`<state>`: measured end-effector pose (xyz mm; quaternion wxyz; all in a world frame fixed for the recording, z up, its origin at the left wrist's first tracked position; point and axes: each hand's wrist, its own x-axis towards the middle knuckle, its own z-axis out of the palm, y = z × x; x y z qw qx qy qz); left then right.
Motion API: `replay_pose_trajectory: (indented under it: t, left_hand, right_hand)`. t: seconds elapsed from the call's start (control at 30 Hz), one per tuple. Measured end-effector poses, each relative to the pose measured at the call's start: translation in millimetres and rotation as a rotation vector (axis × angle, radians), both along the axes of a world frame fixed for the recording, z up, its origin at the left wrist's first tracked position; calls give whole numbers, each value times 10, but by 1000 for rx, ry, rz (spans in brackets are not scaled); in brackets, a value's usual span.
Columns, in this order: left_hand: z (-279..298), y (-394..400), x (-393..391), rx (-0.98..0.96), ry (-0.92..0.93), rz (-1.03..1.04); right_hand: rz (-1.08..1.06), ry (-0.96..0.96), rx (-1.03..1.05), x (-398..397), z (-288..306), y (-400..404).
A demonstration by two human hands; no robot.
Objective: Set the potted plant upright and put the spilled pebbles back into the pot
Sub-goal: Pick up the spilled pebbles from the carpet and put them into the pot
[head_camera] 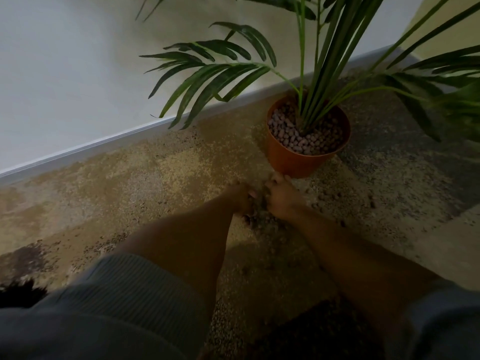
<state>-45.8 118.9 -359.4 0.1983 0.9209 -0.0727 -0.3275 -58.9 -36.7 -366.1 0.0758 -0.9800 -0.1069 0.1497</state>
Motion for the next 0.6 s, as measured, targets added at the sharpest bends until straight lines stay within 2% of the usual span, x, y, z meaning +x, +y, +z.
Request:
replay_pose_trajectory:
  t: [0.23,0.43,0.6]
  left_hand:
    - [44,-70,-80,-80,139,65]
    - [100,-69,-113,-44,53,-1]
    - [92,-112,-167,-43,86,11]
  right_hand:
    - [-75,47,119,-76,-38,-87]
    - [-46,167,167,-115,23,-94]
    - [-102,293,166,-131,123,-30]
